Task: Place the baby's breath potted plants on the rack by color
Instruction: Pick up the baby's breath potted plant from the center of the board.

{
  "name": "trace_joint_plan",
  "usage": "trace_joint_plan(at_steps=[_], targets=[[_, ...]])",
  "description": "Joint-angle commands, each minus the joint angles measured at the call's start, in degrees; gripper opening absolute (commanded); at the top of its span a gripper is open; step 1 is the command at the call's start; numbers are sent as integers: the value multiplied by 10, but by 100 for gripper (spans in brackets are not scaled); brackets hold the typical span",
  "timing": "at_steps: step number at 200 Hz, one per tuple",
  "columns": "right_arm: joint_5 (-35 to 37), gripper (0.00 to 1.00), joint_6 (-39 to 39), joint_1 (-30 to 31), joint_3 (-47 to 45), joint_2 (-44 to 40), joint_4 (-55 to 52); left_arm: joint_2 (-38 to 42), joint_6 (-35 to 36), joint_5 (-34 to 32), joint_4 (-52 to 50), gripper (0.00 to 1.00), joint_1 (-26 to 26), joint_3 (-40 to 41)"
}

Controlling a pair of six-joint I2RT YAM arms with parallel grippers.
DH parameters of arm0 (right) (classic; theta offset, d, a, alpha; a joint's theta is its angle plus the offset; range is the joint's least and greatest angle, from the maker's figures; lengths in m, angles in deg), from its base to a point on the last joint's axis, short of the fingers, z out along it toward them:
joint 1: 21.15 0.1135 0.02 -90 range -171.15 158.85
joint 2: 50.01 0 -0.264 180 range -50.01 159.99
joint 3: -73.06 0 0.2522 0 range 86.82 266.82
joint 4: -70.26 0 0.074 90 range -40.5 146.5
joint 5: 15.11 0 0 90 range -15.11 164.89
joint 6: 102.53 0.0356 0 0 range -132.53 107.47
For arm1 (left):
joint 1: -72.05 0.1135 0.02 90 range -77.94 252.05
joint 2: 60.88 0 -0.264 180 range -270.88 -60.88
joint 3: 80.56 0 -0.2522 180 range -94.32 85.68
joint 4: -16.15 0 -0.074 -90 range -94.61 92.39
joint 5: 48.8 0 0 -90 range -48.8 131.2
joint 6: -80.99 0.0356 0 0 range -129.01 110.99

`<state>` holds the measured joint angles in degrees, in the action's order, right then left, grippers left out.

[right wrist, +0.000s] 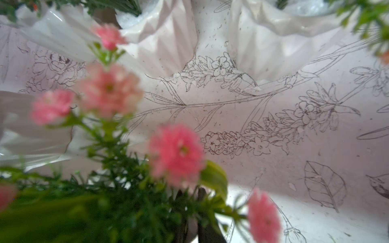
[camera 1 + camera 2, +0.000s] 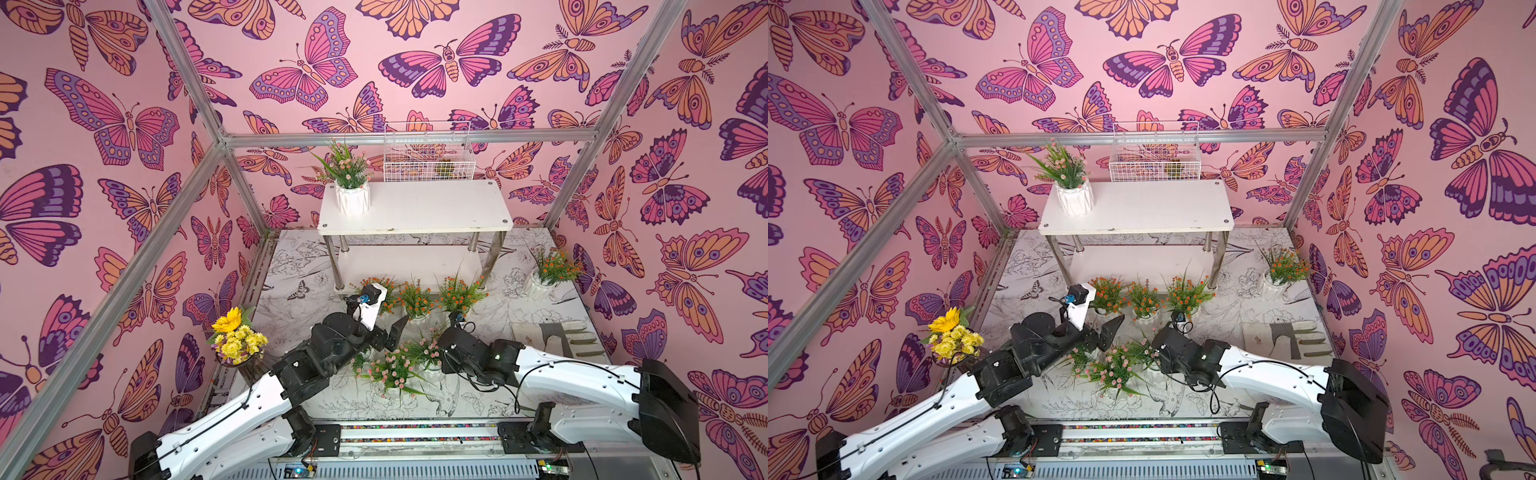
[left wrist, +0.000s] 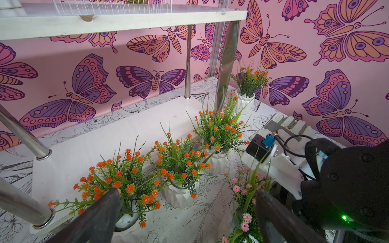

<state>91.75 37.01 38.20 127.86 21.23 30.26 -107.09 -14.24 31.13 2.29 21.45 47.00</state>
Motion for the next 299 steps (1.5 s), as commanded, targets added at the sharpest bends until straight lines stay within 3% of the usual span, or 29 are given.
trace_joint_plan(at_steps=[1,50,117,208,299], targets=[[44,0,-26,-2,34,-23,-76,5,-3,16,-5,100,-2,10],[41,0,-67,-38,52,-99,-127,-3,1,45,-3,100,-2,10],[-86,0,-147,-171,103,-180,-184,-39,23,95,0,100,-9,-3],[-206,0,-229,-274,286,-138,-267,-96,62,163,68,100,-41,-6],[-279,0,-218,-275,311,-96,-227,-254,82,159,204,100,-98,-83]])
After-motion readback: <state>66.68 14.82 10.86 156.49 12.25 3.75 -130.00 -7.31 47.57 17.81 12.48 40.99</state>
